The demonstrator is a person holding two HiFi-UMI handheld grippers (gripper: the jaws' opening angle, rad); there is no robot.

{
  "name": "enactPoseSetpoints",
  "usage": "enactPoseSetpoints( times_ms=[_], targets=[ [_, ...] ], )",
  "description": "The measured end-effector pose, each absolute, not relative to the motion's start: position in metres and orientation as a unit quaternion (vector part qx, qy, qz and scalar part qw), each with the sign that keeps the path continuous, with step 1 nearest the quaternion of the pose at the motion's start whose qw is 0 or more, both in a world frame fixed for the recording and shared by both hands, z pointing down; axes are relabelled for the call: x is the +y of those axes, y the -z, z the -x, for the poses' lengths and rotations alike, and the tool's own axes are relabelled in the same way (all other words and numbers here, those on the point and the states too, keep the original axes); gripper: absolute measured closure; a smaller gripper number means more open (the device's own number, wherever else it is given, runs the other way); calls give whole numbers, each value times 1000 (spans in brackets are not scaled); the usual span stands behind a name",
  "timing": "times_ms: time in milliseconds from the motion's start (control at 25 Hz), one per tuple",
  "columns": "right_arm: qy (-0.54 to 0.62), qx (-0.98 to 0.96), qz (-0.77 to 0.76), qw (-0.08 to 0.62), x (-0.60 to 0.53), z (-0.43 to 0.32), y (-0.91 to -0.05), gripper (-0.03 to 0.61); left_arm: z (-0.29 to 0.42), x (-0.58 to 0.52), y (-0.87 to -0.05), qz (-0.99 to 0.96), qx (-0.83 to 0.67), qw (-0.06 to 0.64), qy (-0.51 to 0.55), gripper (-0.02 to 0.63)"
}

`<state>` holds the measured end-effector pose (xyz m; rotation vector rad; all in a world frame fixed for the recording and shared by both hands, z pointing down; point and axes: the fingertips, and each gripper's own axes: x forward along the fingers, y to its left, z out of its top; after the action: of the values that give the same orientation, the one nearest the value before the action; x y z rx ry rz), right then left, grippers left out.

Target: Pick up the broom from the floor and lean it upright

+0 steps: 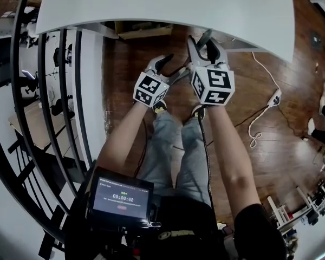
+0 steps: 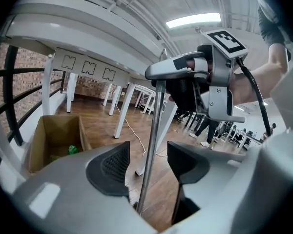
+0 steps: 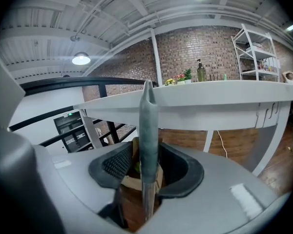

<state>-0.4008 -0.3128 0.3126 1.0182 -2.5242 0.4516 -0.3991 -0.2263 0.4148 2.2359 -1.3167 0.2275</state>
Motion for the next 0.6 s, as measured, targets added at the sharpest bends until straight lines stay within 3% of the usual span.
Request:
enactPoseSetpoints(
  times_ms=[280,600],
  targets=[
    [-133,-916,-326,192,-299,392,-310,348,401,-224,-407,-828,-488,261,-86,353],
    [-124,-913,-334,199,-264,295,-293,351,429,-178,-356,-808,-521,268,-60,354]
  ],
)
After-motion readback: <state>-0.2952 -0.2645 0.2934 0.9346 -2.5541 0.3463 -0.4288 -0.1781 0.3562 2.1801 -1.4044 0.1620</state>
